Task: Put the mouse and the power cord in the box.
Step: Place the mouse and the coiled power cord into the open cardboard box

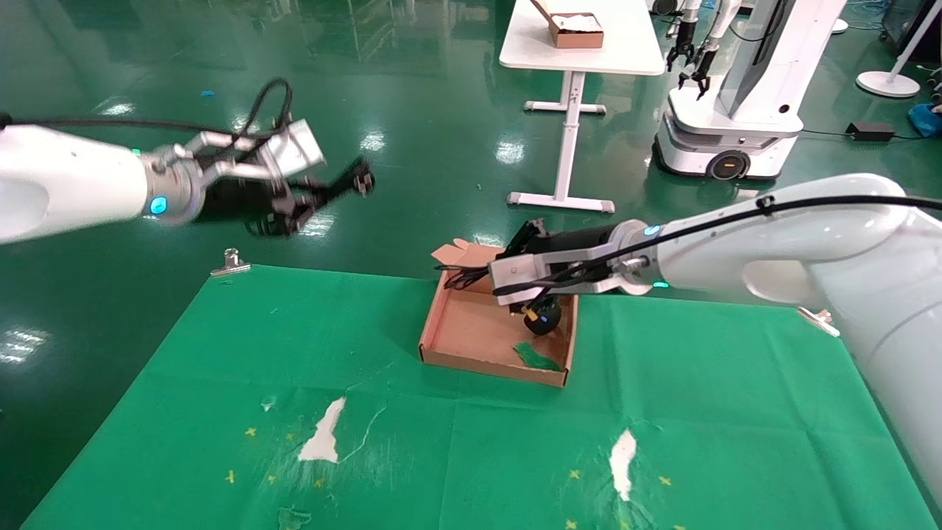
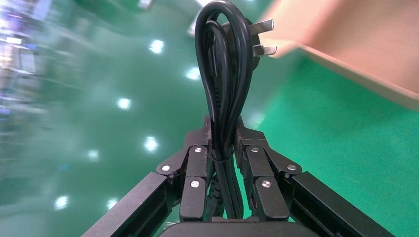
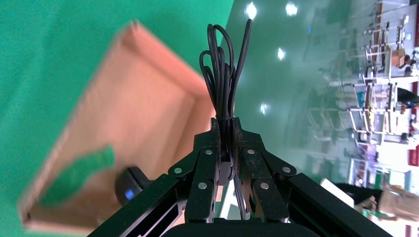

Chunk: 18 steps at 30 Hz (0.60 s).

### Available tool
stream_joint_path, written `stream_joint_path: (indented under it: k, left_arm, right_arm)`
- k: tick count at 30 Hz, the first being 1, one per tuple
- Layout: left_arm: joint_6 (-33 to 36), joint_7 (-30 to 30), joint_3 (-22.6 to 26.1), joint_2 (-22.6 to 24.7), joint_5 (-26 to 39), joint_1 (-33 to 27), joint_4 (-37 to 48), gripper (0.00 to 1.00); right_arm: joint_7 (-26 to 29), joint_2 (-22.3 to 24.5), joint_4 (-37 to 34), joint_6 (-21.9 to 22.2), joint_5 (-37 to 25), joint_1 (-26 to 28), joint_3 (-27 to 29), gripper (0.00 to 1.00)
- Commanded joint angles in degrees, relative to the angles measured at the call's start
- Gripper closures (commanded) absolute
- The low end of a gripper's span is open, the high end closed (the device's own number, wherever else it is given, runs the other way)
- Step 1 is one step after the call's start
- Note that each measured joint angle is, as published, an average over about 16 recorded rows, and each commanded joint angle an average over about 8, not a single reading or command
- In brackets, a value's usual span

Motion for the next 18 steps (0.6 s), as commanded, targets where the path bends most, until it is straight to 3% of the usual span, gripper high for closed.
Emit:
stream_joint_path:
  k: [1,3,10,11,18]
  left_arm:
    - [2.3,-0.5,0.2,-0.5,0.4,0.4,0.6,1.00]
    - [4.1,-0.8,0.4,-0.8,0.6,0.4,0.6,1.00]
    - [5.2,-0.6,0.3,-1.1,0.6,0.7,-0.7,1.00]
    - [5.0,-0.4,0.3,-1.0,0.5,0.8,-1.0,1.00]
    - [2.6,1.2,0.1,0.2,0.3,1.6,-2.5,1.00]
  right_arm:
    - [0.6,0.0,0.8,-0.7,1.3,-1.0,-0.1,1.00]
    - [1.7,0.1,1.0,-1.1,2.4,-1.5,-0.2,0.94]
    - [4.5,0.1,1.5,-0.8,4.4,-2.4,-1.7,0.07]
    - [4.7,0.1,1.6,-0.6,4.6,-2.4,-1.9,0.00]
    - [6.3,0.3,1.0,2.0,6.3,-2.4,-2.9,0.00]
